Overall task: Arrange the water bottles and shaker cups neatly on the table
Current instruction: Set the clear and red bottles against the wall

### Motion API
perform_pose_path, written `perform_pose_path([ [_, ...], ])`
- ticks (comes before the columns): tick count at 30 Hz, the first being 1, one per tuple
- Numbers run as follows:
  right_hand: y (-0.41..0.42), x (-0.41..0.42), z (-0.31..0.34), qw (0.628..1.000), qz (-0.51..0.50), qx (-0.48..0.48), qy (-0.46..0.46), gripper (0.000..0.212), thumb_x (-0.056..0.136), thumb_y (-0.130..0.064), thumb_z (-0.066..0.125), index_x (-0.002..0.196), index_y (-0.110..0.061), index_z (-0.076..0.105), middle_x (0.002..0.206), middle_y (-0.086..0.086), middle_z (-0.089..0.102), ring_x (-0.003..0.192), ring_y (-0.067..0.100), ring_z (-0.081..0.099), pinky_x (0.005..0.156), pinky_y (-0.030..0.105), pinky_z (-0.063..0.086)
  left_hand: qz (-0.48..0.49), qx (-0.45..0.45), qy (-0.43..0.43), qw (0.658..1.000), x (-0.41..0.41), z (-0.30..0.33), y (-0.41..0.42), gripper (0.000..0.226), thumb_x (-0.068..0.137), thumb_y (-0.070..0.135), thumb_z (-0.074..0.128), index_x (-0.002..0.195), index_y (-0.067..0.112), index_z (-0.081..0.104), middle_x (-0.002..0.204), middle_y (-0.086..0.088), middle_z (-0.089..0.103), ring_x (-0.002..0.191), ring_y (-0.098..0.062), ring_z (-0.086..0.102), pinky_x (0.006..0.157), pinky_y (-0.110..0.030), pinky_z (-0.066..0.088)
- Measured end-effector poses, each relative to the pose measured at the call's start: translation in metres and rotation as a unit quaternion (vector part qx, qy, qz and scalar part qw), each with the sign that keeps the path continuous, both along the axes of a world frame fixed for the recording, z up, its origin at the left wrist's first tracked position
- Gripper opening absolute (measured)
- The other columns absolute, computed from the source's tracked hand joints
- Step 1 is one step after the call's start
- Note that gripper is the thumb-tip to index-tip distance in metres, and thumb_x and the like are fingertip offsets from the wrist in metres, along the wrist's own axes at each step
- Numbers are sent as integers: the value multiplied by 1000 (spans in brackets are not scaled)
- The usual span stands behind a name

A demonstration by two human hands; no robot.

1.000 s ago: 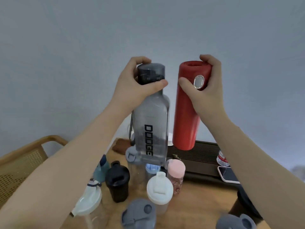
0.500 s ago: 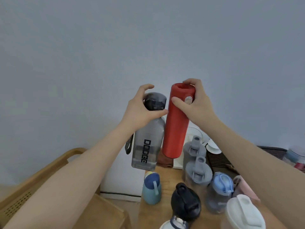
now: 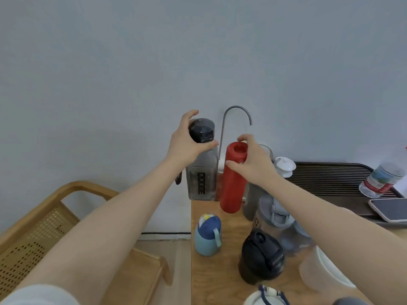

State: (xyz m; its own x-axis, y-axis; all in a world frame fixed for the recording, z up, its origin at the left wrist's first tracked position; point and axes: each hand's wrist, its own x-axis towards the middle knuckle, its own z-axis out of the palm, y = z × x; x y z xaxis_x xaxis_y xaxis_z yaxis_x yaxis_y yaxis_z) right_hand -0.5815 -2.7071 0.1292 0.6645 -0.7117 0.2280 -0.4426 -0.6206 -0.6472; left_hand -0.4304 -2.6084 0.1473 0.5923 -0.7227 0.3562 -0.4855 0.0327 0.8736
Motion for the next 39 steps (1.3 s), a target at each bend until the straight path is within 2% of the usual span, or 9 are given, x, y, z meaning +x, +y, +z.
perform_pose_path([
  [7, -6, 15, -39, 992, -1, 2, 123, 61, 78, -35, 64, 129, -27, 32, 124, 9, 50, 106, 30, 56, 84, 44, 52, -81, 117, -16, 990, 10, -65, -12, 86, 63, 22, 83, 134, 23, 33, 126, -3, 52, 112, -17, 51, 91, -21, 38],
  [10, -10, 16, -51, 988, 4, 15, 152, 64, 77, -35, 65, 130, -26, 31, 126, 11, 49, 106, 33, 57, 87, 48, 52, -84, 113, -3, 990, 8, -79, -12, 86, 64, 21, 82, 134, 20, 32, 119, 1, 49, 110, -14, 50, 90, -20, 36],
  [14, -17, 19, -58, 987, -17, 19, 161, 66, 73, -37, 67, 128, -23, 34, 122, 11, 49, 103, 32, 57, 86, 48, 52, -114, 111, 70, 985, 13, -92, -13, 102, 67, 15, 79, 142, 21, 11, 125, 2, 40, 116, -12, 44, 100, -25, 35],
  [17, -18, 22, -60, 971, 6, -50, 233, 69, 73, -38, 66, 131, -20, 31, 128, 13, 42, 109, 35, 52, 82, 48, 53, -146, 167, 121, 968, 23, -109, -4, 109, 70, 10, 77, 143, 23, -3, 124, 2, 37, 116, -12, 42, 100, -28, 35],
  [19, -19, 23, -61, 953, 26, -108, 280, 79, 72, -38, 69, 136, -20, 26, 145, 12, 27, 123, 36, 41, 86, 48, 52, -171, 201, 138, 955, 31, -124, 4, 105, 70, 7, 76, 144, 21, 3, 128, -1, 39, 119, -17, 45, 100, -31, 40],
  [21, -22, 22, -59, 940, 48, -131, 311, 91, 71, -38, 72, 142, -21, 18, 154, 10, 14, 129, 36, 35, 90, 48, 49, -187, 218, 125, 950, 37, -137, 9, 93, 69, 2, 76, 139, 20, 16, 130, -2, 39, 122, -20, 45, 93, -22, 46],
  [25, -27, 21, -60, 942, 72, -110, 309, 97, 71, -29, 73, 146, -23, 12, 149, 9, 26, 119, 36, 44, 90, 47, 50, -159, 216, 115, 957, 37, -146, 4, 81, 70, 3, 75, 133, 18, 27, 123, -2, 47, 105, -13, 53, 68, -2, 45],
  [34, -31, 20, -65, 958, 45, -129, 254, 82, 71, -27, 72, 139, -20, 27, 140, 8, 36, 118, 33, 44, 85, 45, 50, -128, 172, 153, 965, 27, -149, -10, 79, 70, -4, 73, 134, 13, 29, 116, 0, 48, 85, 6, 50, 61, 3, 40],
  [39, -29, 17, -63, 940, 38, -193, 280, 96, 70, -49, 70, 145, -22, 16, 151, 8, 27, 139, 31, 21, 110, 48, 22, -100, 159, 150, 971, 19, -148, -12, 81, 70, 0, 74, 135, 12, 27, 117, 1, 46, 93, -3, 51, 67, 1, 40],
])
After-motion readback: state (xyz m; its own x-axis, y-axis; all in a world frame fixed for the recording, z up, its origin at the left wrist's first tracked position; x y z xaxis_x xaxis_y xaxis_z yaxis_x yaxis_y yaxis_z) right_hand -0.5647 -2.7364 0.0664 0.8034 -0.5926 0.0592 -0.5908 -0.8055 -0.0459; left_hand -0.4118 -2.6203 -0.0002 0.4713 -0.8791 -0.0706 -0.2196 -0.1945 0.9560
